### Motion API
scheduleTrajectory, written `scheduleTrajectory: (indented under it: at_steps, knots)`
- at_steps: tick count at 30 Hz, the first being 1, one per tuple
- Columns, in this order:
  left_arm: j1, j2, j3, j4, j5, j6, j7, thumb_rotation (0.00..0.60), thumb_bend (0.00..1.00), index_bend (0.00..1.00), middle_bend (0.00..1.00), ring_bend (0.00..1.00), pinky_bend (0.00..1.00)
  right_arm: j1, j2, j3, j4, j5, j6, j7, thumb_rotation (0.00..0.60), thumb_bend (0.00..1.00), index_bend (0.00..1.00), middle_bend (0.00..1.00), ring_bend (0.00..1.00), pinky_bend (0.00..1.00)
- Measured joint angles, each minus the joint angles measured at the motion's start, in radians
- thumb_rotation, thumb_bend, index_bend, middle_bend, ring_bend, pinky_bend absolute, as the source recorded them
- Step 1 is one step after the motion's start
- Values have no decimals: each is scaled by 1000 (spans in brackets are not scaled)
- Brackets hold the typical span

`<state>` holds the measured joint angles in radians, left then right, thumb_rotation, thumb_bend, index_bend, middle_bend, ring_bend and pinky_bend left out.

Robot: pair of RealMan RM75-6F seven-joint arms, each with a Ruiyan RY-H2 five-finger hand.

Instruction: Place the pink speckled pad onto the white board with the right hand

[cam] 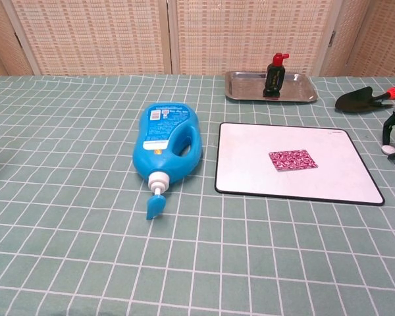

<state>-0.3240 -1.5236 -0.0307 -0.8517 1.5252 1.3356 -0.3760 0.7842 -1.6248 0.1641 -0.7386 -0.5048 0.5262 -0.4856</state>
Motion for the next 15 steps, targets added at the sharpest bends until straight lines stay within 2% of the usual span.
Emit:
scheduleTrajectory:
  at_steps: [5,15]
  knots:
    - [0,0,1,1,0,-2,-3,600,277,0,0,0,0,1,5,2,-5,1,1,3,600,318,493,969,991,1000]
    - [-2,0,0,1,0,-4,-4,600,278,0,0,0,0,3,24,6,-45,-12,17,8,600,323,498,969,991,1000]
